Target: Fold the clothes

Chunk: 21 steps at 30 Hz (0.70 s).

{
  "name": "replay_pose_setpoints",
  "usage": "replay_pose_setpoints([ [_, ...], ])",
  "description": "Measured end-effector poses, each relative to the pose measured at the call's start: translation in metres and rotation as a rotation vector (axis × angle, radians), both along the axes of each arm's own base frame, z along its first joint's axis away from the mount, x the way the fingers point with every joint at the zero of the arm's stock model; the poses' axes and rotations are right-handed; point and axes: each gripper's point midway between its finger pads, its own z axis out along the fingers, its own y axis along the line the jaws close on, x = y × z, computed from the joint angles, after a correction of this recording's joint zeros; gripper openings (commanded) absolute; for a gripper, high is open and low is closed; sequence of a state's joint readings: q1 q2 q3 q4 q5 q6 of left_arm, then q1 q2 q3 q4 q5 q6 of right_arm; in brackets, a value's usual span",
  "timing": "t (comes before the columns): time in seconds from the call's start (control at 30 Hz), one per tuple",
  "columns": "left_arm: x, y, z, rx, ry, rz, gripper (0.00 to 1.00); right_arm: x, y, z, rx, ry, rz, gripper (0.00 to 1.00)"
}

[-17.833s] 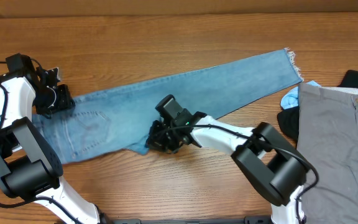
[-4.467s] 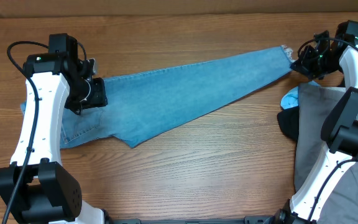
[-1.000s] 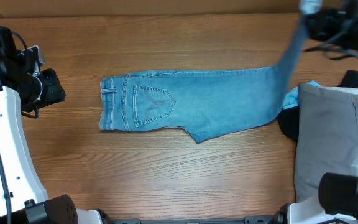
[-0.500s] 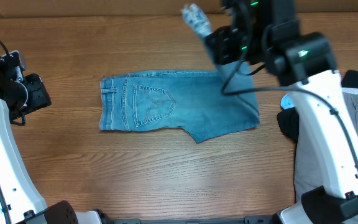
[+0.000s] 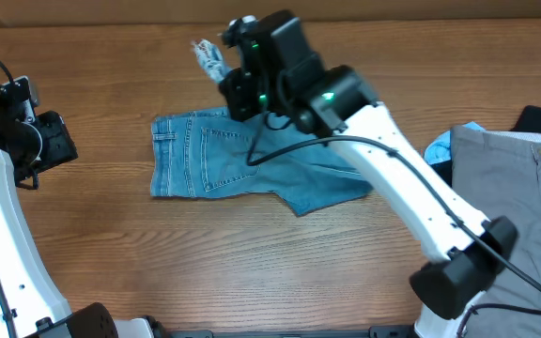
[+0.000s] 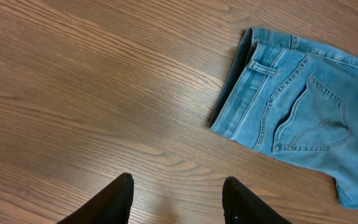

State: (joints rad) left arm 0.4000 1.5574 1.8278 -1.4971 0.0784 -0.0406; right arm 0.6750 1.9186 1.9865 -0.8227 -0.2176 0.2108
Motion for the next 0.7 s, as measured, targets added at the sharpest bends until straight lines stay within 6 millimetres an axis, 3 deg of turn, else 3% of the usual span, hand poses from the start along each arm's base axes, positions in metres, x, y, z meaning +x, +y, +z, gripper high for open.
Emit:
replay_pose_setpoints([
  [0.37,0.002,-0.002,0.001,-0.009,-0.008,-0.004,0.52,0.006,0.05,-0.054,-0.018,0.023,0.006,0.04],
  [0.53,0.002,-0.002,0.001,-0.011,-0.009,-0.005,0.52,-0.002,0.066,-0.08,-0.052,0.052,0.028,0.04],
  [0.7,0.002,-0.002,0.001,-0.011,-0.009,-0.005,0.53,-0.006,0.072,-0.091,-0.077,0.054,0.032,0.04],
])
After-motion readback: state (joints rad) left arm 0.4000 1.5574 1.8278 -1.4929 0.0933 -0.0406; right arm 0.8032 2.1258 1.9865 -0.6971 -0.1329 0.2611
